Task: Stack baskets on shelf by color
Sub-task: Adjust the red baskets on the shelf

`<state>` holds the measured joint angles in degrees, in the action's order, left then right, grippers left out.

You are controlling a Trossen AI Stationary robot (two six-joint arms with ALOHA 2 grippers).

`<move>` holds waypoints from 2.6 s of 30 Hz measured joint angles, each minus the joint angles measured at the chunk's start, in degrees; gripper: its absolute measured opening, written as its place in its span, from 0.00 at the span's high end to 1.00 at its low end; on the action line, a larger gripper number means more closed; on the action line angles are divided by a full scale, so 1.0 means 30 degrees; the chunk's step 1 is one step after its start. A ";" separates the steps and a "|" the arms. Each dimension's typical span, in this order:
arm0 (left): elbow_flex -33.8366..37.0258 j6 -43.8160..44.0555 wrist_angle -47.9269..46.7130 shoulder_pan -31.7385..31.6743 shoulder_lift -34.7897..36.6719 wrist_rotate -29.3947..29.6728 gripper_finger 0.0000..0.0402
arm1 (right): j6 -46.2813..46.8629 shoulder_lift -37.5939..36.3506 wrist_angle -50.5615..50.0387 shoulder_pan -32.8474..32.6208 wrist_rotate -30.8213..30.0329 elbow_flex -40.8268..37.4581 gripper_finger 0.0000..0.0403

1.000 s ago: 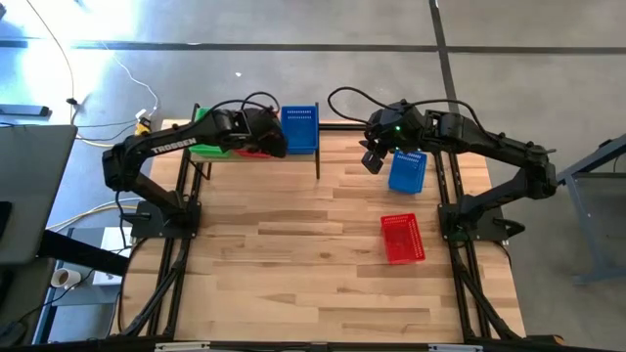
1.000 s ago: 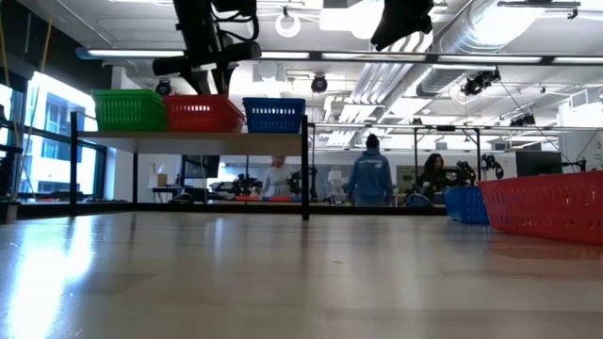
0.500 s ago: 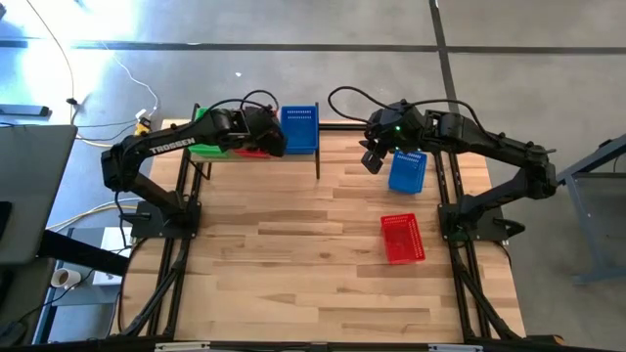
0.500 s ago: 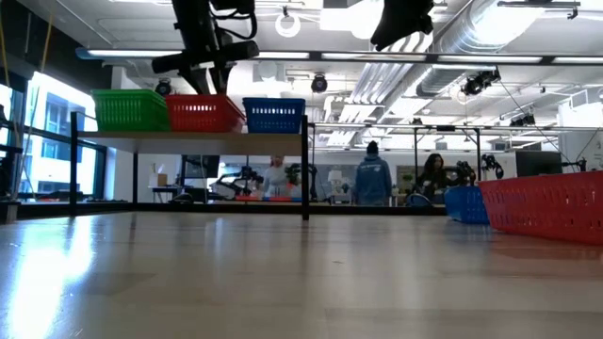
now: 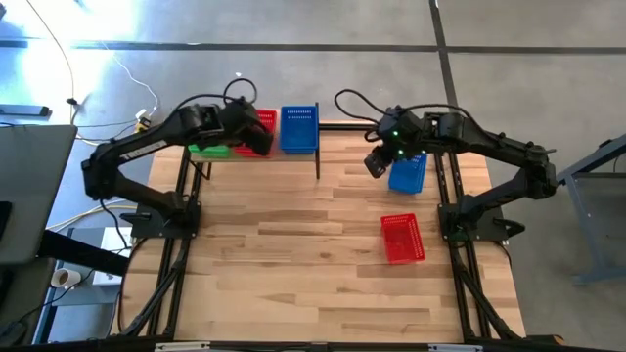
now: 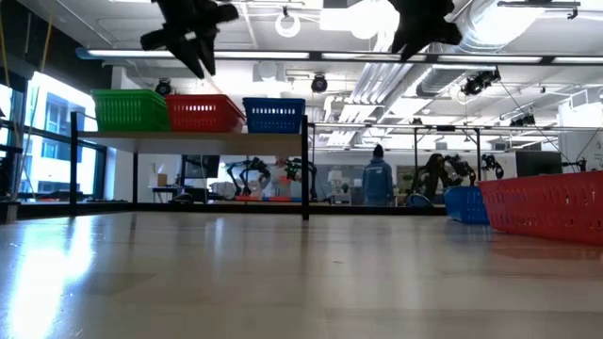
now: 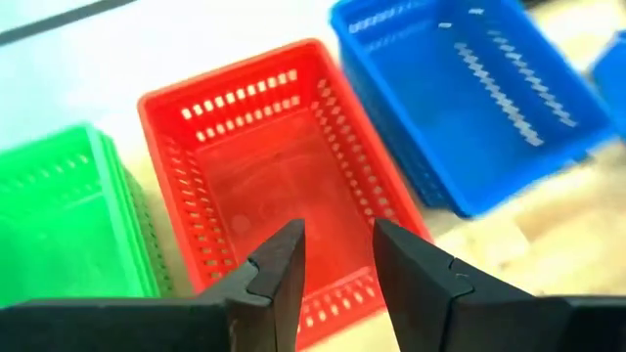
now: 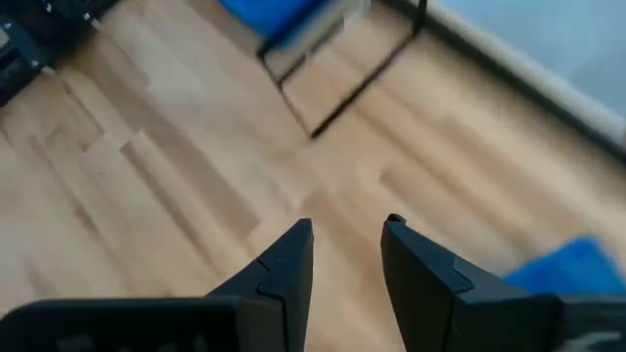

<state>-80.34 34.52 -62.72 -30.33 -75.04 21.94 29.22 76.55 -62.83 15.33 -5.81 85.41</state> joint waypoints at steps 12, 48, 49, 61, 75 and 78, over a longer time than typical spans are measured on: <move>0.0000 -0.3778 -0.0007 0.2284 0.3592 -0.2226 0.72 | 0.7541 -0.0002 -0.4114 -0.3160 0.0792 0.0000 0.73; 0.0000 -0.5566 0.0000 0.8291 0.4019 -0.2531 0.72 | 1.6075 0.4220 -0.9059 -1.0772 -0.1000 -0.2704 0.73; 0.0000 -0.5566 0.0004 0.8291 0.4019 -0.2531 0.72 | 1.6379 0.3829 -0.9051 -1.0834 -0.0597 -0.3425 0.73; 0.0000 -0.5574 0.0007 0.8284 0.4019 -0.2535 0.72 | 2.0407 -0.1657 -0.5307 -1.1256 0.0183 -0.8977 0.73; 0.0000 -0.5581 0.0007 0.8284 0.4019 -0.2538 0.72 | 2.4040 -0.3126 -0.0306 -1.1256 0.1526 -1.3979 0.73; 0.0000 -0.5581 0.0004 0.8280 0.4019 -0.2538 0.72 | 2.4164 -0.3126 -0.0631 -1.1256 0.1691 -1.4032 0.73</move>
<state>-80.34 17.78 -62.71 -5.49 -62.98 14.33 101.71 67.18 -64.73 -18.44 -0.73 43.31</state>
